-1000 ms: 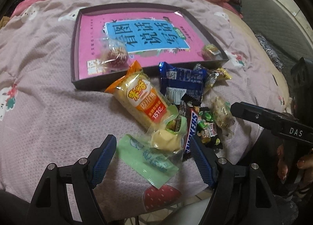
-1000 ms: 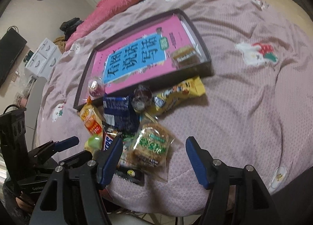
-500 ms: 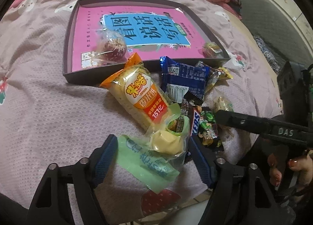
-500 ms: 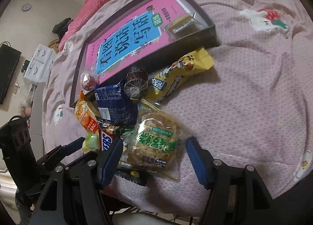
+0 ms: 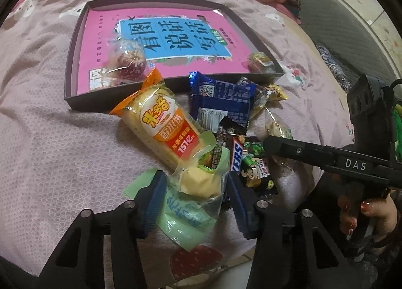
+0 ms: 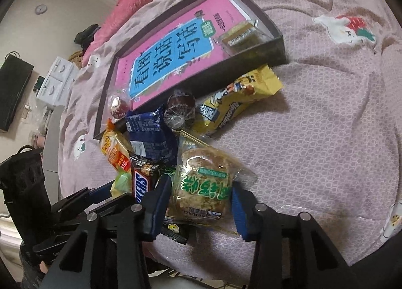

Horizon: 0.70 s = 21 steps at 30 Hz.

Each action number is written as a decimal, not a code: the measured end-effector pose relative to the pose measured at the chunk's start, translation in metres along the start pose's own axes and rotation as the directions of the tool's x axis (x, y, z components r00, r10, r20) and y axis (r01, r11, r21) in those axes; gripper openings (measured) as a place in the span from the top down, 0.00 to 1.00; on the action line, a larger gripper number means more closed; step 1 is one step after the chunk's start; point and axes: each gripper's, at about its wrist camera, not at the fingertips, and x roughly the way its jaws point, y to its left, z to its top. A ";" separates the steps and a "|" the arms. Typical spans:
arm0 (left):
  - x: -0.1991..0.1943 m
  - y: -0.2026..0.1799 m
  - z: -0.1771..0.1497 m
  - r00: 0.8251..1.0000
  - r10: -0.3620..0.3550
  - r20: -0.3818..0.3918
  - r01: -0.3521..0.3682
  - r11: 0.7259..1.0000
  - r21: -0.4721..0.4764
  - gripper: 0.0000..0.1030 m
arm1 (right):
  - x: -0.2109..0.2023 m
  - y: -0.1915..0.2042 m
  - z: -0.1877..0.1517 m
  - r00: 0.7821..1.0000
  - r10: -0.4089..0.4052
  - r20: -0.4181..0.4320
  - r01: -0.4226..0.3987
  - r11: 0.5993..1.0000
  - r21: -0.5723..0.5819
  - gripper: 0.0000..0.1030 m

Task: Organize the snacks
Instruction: 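Grasp light green packet with left tool while right tool grasps green-labelled clear bag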

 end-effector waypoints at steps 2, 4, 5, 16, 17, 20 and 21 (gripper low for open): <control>-0.001 -0.001 0.000 1.000 -0.003 0.004 0.003 1.000 0.003 0.54 | -0.005 0.000 0.000 1.000 -0.010 0.021 0.011 1.000 -0.007 0.57; -0.004 -0.001 -0.001 1.000 -0.004 0.013 0.004 1.000 0.003 0.54 | -0.013 -0.001 0.000 0.999 -0.011 0.044 0.011 1.000 -0.011 0.57; -0.007 0.000 -0.001 1.000 -0.005 0.019 0.005 1.000 0.004 0.55 | -0.015 -0.002 0.001 0.998 -0.011 0.054 0.011 1.000 -0.011 0.57; -0.030 -0.002 0.002 0.994 0.001 0.111 -0.002 1.000 0.010 0.56 | -0.036 0.014 0.006 0.986 0.007 0.168 0.008 0.996 -0.090 0.57; -0.031 -0.001 0.003 0.993 0.003 0.118 -0.003 1.000 0.006 0.56 | -0.037 0.017 0.006 0.984 0.005 0.177 0.013 0.995 -0.099 0.57; -0.036 0.001 0.004 0.990 0.007 0.140 -0.007 1.000 -0.003 0.66 | -0.040 0.021 0.007 0.981 0.010 0.195 0.014 0.992 -0.124 0.57; -0.038 0.001 0.004 0.989 0.007 0.145 -0.007 1.000 -0.004 0.66 | -0.040 0.022 0.007 0.980 0.010 0.200 0.017 0.991 -0.131 0.57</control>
